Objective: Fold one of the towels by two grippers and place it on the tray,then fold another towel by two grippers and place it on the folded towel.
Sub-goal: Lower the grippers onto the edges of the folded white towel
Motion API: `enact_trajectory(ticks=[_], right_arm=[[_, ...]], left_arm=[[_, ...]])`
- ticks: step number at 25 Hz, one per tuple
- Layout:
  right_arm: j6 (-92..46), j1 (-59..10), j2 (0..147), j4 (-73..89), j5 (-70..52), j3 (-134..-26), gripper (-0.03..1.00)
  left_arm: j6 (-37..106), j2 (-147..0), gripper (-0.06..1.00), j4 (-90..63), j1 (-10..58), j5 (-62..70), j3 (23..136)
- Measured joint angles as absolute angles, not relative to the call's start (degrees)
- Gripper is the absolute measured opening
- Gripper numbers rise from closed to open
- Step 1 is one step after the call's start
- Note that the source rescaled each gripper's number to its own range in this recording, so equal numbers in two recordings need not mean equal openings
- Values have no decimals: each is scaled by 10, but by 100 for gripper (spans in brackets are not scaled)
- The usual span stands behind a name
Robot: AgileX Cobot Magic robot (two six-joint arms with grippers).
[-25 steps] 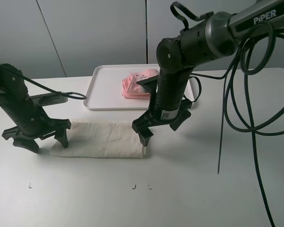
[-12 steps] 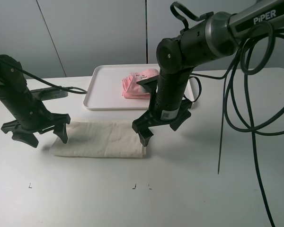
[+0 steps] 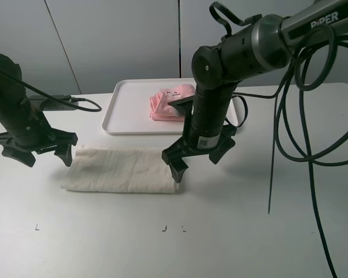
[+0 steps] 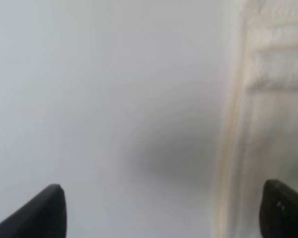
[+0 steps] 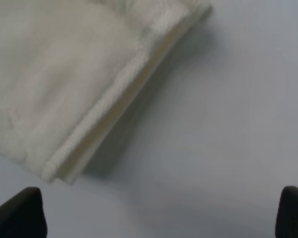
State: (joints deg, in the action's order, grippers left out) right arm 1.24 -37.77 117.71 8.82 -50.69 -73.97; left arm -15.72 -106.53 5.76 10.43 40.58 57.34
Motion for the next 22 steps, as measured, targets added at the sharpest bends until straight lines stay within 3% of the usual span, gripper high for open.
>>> enact_trajectory(ticks=[22], right_arm=[[0,-378,1177,137,-510,-740,99]], left_arm=[[-160,-1117,99,61,104,366,574]])
